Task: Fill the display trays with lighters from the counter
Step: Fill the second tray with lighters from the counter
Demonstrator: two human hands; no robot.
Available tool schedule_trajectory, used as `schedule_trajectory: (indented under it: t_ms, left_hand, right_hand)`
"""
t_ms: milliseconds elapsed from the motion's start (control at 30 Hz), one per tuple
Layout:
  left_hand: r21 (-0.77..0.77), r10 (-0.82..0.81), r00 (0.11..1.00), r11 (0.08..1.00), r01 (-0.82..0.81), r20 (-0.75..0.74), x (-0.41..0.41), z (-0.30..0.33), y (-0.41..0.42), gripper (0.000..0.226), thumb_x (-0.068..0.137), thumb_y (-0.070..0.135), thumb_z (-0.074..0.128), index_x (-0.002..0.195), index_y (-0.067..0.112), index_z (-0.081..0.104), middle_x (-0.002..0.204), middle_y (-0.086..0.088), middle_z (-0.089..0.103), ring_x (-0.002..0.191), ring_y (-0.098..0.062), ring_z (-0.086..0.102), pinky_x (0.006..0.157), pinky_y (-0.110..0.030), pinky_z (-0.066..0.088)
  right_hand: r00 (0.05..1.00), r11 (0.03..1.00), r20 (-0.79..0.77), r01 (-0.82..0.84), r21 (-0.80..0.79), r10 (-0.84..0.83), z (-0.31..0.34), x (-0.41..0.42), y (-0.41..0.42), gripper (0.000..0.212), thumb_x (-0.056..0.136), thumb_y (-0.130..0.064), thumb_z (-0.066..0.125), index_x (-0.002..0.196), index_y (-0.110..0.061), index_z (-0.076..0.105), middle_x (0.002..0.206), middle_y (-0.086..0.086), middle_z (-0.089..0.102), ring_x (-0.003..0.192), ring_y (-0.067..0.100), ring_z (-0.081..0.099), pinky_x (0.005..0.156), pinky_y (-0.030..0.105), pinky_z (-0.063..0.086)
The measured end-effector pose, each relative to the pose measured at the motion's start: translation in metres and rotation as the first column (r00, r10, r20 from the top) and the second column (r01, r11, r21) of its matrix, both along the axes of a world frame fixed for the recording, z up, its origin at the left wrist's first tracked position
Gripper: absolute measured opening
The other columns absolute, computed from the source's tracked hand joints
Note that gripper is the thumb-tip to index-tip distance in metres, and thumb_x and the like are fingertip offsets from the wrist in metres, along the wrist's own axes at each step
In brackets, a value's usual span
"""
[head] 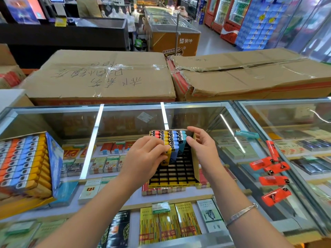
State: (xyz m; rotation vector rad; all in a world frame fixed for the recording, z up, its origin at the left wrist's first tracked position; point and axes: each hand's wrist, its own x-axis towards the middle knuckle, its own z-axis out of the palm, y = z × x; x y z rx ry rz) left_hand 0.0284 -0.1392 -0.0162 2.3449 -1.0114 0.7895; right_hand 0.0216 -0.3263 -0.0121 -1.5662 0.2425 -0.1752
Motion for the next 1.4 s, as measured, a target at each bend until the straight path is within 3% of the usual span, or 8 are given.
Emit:
schedule_trajectory:
  t_ms: [300,467,667,767,900,1067,1200,1400]
  left_hand:
    - [0.026,0.029,0.994,0.999,-0.027,-0.105,-0.002,-0.004,0.002,0.026,0.069,0.010,0.079,0.092,0.007,0.068,0.096,-0.008,0.064,0.092,-0.023,0.057,0.078,-0.032,0.050]
    - [-0.019,0.015,0.961,1.000,-0.021,-0.277,-0.006,-0.013,0.005,0.028,0.076,0.010,0.075,0.102,0.009,0.065,0.128,-0.012,0.056,0.128,-0.034,0.042,0.098,-0.043,0.038]
    - [-0.159,0.035,0.840,0.977,-0.143,-0.542,-0.010,-0.025,0.002,0.084,0.080,0.021,0.071,0.137,0.047,0.015,0.155,0.010,0.006,0.142,-0.017,0.015,0.106,-0.042,0.033]
    - [-0.201,0.040,0.738,0.951,-0.236,-0.674,-0.009,-0.029,-0.002,0.099,0.080,0.027,0.071,0.141,0.044,-0.005,0.154,0.006,0.019,0.138,-0.014,0.026,0.106,-0.038,0.032]
    - [-0.165,0.056,0.732,0.960,-0.227,-0.679,-0.006,-0.033,-0.003,0.097,0.081,0.030,0.070,0.148,0.032,-0.001,0.153,0.006,0.025,0.136,-0.015,0.030,0.105,-0.036,0.033]
    - [-0.150,0.063,0.732,0.964,-0.222,-0.678,-0.005,-0.032,-0.014,0.098,0.082,0.031,0.068,0.149,0.030,-0.004,0.150,0.004,0.031,0.129,-0.017,0.040,0.098,-0.035,0.040]
    - [-0.180,0.015,0.716,0.964,-0.196,-0.698,-0.005,-0.034,-0.027,0.099,0.083,0.026,0.068,0.149,0.029,-0.006,0.153,0.004,0.025,0.130,-0.017,0.040,0.098,-0.034,0.041]
    - [-0.211,-0.019,0.692,0.958,-0.194,-0.721,-0.005,-0.042,-0.042,0.101,0.083,0.015,0.067,0.148,0.033,-0.009,0.153,0.002,0.023,0.131,-0.014,0.036,0.094,-0.025,0.034]
  right_hand:
    - [1.000,1.000,-0.006,-0.012,-0.006,0.012,0.001,0.000,-0.001,0.027,0.091,-0.013,0.056,0.100,-0.038,0.062,0.105,-0.006,0.062,0.096,0.008,0.058,0.056,0.009,0.047]
    - [1.000,1.000,-0.017,-0.015,-0.002,0.015,0.001,-0.001,-0.001,0.027,0.091,-0.014,0.055,0.101,-0.039,0.062,0.108,-0.005,0.061,0.100,0.009,0.056,0.056,0.009,0.048]
    - [0.999,1.000,-0.036,-0.023,-0.017,0.022,0.002,0.000,-0.002,0.030,0.091,-0.014,0.055,0.100,-0.041,0.061,0.112,-0.007,0.059,0.103,0.007,0.054,0.057,0.011,0.048]
    - [0.999,1.000,-0.035,0.004,-0.015,-0.004,0.001,-0.004,-0.006,0.031,0.090,-0.014,0.056,0.100,-0.043,0.060,0.111,-0.010,0.059,0.104,0.004,0.053,0.067,0.015,0.046]
    - [0.985,0.984,-0.026,0.167,-0.062,-0.169,-0.003,-0.014,-0.021,0.029,0.088,-0.009,0.056,0.103,-0.034,0.059,0.108,-0.005,0.060,0.101,0.008,0.057,0.079,0.025,0.048]
    - [0.906,0.827,0.019,0.394,-0.401,-0.422,-0.002,-0.038,-0.062,0.030,0.088,-0.002,0.047,0.110,-0.020,0.057,0.103,-0.005,0.057,0.081,0.000,0.055,0.059,0.019,0.044]
    - [0.786,0.372,-0.043,0.243,-0.896,-0.617,0.001,-0.070,-0.108,0.029,0.087,-0.010,0.050,0.115,-0.011,0.056,0.123,0.015,0.048,0.107,0.034,0.046,0.076,0.041,0.043]
    - [0.589,0.435,-0.349,0.006,-0.900,-0.729,0.007,-0.105,-0.134,0.045,0.091,-0.026,0.050,0.129,-0.006,0.037,0.135,0.021,0.033,0.109,0.042,0.049,0.081,0.049,0.043]
